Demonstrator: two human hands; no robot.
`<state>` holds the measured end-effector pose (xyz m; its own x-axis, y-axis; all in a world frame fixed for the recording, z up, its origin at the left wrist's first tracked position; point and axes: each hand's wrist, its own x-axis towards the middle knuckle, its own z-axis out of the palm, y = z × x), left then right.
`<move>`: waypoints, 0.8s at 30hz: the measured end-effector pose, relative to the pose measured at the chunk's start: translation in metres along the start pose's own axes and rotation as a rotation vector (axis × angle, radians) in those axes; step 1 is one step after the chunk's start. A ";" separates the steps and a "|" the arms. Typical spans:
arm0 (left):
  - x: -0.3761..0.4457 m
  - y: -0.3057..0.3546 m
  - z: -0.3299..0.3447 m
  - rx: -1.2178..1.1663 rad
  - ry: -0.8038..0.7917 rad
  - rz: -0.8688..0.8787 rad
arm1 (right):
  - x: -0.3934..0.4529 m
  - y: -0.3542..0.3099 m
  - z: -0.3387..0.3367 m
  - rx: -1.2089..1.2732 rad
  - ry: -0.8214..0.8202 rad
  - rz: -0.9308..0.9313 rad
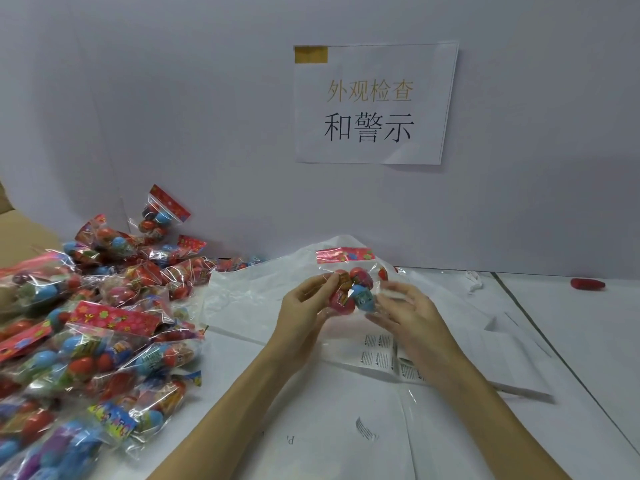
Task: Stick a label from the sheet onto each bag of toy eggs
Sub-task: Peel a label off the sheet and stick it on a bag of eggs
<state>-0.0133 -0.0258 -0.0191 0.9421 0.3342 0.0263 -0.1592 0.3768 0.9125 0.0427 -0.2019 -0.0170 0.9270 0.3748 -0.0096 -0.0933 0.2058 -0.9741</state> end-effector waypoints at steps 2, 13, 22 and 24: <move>-0.001 0.002 -0.003 0.136 -0.040 0.074 | -0.003 -0.006 0.001 -0.130 0.057 -0.134; -0.014 -0.005 0.008 0.537 -0.178 0.189 | -0.004 -0.008 -0.004 -0.373 0.053 -0.436; -0.010 -0.001 0.008 0.384 -0.123 0.094 | 0.000 -0.008 -0.004 -0.237 0.146 -0.369; -0.008 -0.002 0.007 0.295 -0.051 0.074 | 0.000 -0.007 -0.003 -0.292 0.145 -0.332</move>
<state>-0.0187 -0.0352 -0.0181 0.9460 0.3046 0.1109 -0.1424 0.0833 0.9863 0.0443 -0.2062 -0.0112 0.9328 0.1968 0.3020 0.3037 0.0221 -0.9525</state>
